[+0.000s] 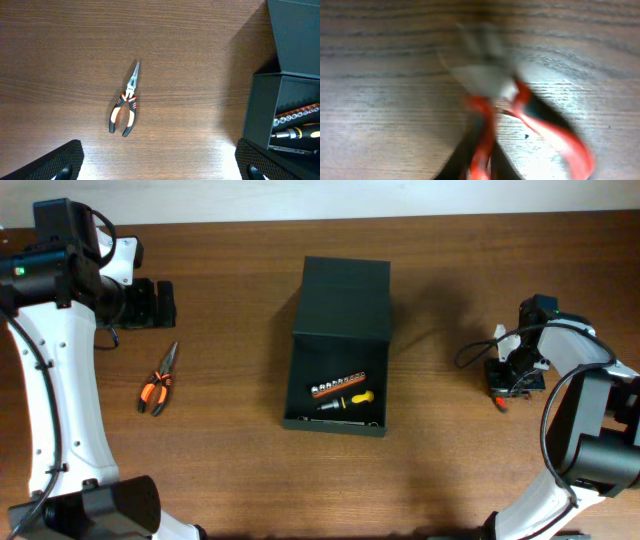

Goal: Pack container
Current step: 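Lower right gripper onto the red-black diagonal cutters and grasp, then carry cutters with right gripper into the box and release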

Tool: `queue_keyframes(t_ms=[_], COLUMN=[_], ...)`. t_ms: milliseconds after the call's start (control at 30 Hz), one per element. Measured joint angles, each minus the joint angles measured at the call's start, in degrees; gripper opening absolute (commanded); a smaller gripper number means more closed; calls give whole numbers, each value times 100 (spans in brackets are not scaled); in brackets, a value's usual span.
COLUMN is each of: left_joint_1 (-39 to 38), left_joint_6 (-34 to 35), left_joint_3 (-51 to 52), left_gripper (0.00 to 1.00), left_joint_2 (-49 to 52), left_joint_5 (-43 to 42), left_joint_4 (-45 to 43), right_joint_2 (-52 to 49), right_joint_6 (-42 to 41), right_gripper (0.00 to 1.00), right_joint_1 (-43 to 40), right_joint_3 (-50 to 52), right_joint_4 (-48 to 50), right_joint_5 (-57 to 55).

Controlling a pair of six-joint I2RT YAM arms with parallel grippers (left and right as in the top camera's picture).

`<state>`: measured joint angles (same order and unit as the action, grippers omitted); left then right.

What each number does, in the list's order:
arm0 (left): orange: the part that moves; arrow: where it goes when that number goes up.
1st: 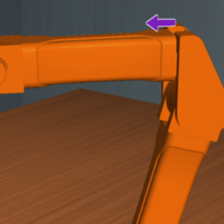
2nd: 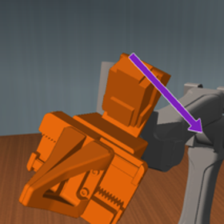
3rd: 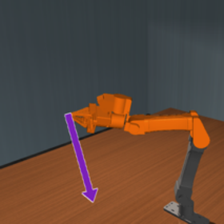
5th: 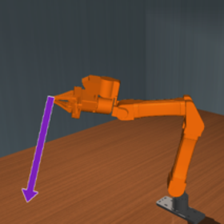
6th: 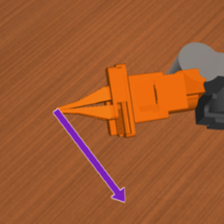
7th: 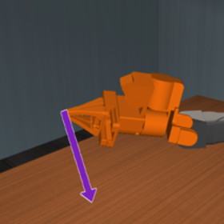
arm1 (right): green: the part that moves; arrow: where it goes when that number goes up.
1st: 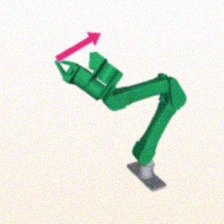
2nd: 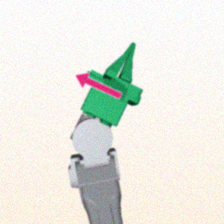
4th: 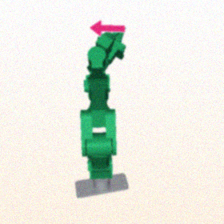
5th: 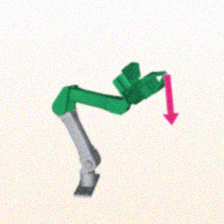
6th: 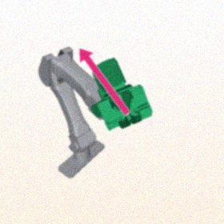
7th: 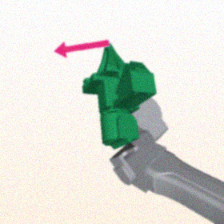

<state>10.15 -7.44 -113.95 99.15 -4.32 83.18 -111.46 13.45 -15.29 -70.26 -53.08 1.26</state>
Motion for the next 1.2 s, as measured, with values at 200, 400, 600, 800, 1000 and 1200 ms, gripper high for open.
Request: queue_keyframes(t_ms=[200, 400, 600, 800, 1000, 1200], left_joint_1=[0, 0, 0, 0, 0, 0], left_joint_6=[0, 0, 0, 0, 0, -24], left_joint_3=[0, 0, 0, 0, 0, 0], left_gripper=[99, 99, 99, 99, 99, 99], left_joint_2=[0, 0, 0, 0, 0, 0], left_joint_5=[-2, 0, -17, -22, -22, -22], left_joint_4=[0, -7, -26, -31, -46, -48], right_joint_2=[4, -13, -7, 79, 168, 68], right_joint_6=[-17, -13, 149, 1165, 2151, 2540], right_gripper=[4, 4, 4, 4, 4, 4], right_joint_1=[0, 35, 450, 1786, 3547, 4664], right_joint_3=[-2, -625, -2782, -5025, -5407, -4962], right_joint_4=[4, -887, -2190, -3440, -3670, -3287], right_joint_5=[35, 275, 352, 485, 586, 551])
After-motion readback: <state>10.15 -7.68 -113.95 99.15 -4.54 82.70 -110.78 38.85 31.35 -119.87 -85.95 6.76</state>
